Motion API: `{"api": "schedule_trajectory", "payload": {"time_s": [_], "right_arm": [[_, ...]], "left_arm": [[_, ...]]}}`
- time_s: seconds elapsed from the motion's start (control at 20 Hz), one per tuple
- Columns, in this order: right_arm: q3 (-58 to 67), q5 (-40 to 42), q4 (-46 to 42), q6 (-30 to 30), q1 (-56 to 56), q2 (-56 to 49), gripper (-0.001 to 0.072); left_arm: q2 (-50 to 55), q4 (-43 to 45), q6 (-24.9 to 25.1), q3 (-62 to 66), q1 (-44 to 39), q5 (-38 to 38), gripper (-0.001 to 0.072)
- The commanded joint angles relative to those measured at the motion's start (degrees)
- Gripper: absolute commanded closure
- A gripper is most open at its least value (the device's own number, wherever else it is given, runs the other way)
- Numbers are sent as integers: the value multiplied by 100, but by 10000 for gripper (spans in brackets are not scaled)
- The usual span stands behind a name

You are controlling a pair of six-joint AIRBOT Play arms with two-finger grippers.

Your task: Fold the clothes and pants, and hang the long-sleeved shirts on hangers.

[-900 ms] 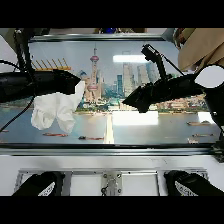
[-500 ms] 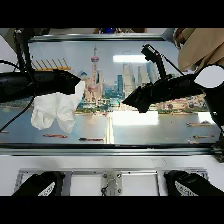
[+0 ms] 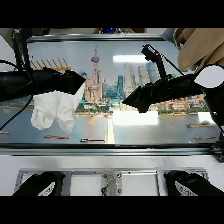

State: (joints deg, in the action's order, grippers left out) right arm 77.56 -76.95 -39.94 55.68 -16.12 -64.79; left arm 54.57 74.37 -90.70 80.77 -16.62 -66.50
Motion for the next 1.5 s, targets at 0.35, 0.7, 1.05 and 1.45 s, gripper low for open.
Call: {"api": "schedule_trajectory", "payload": {"time_s": [0.35, 0.7, 1.05, 1.45], "right_arm": [[-2, 0, 2, 0, -4, -24, 685], [-2, -2, 2, 0, -4, -39, 686], [-2, 17, 450, 0, -4, -66, 685], [63, 520, 748, 308, 1521, 234, 689]], "left_arm": [[1475, 2441, -1040, -2061, 1270, 192, 18], [2490, 1541, -1086, -2621, 1279, 1172, 19], [1875, 960, -1128, -1659, 715, 1016, 689], [1692, 839, -1130, 269, -2184, 1871, 689]]}}
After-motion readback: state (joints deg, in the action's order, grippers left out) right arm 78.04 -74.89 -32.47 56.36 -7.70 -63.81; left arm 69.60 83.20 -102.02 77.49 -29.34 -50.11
